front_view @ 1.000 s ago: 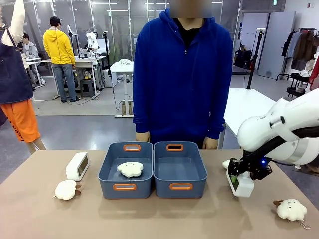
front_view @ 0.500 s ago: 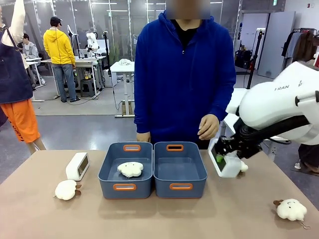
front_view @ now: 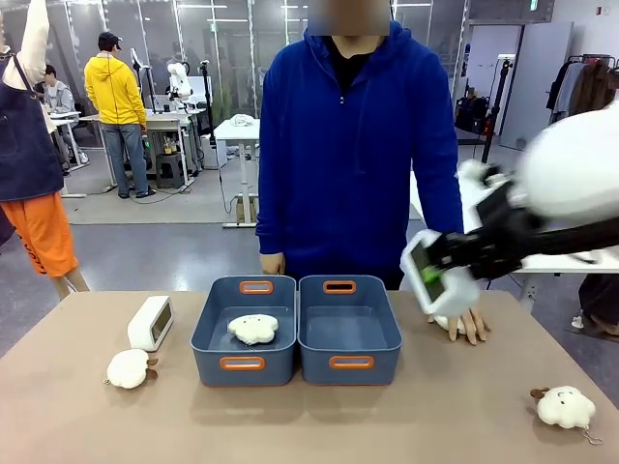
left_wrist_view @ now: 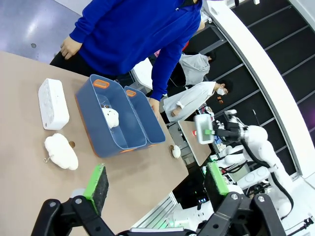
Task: Sort the digital clocks into the basket.
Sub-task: Pick up the Digital clock from the table and place it into the empty Plastic storage basket.
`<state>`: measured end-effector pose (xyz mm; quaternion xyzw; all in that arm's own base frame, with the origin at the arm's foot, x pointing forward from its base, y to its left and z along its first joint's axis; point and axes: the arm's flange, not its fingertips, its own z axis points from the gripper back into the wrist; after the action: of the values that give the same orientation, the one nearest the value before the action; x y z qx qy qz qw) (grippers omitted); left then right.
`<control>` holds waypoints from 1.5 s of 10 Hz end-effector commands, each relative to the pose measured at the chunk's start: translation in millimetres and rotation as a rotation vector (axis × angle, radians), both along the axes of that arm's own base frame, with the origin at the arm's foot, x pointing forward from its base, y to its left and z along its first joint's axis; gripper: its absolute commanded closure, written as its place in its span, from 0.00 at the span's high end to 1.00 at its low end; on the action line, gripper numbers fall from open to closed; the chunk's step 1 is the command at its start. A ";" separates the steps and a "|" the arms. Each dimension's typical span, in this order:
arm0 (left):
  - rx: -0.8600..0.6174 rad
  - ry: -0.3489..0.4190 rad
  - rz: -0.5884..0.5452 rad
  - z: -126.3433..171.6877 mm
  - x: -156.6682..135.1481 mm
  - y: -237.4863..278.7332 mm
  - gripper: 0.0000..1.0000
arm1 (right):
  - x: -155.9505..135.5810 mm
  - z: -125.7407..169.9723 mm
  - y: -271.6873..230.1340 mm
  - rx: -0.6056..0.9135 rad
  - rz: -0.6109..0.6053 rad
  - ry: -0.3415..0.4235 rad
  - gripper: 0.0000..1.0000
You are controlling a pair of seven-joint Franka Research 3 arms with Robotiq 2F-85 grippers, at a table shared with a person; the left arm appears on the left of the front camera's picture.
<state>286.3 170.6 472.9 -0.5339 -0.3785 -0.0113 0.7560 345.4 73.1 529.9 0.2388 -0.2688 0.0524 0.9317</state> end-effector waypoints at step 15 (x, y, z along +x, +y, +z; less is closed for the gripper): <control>-0.016 -0.026 -0.002 2.4 1.8 0.7 1.00 | -64.2 27.5 -99.6 0.166 -0.042 -0.165 0.00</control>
<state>286.2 170.6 473.0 -0.5340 -0.3786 -0.0115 0.7559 286.6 -43.0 582.3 0.3052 -0.3503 0.0165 0.8854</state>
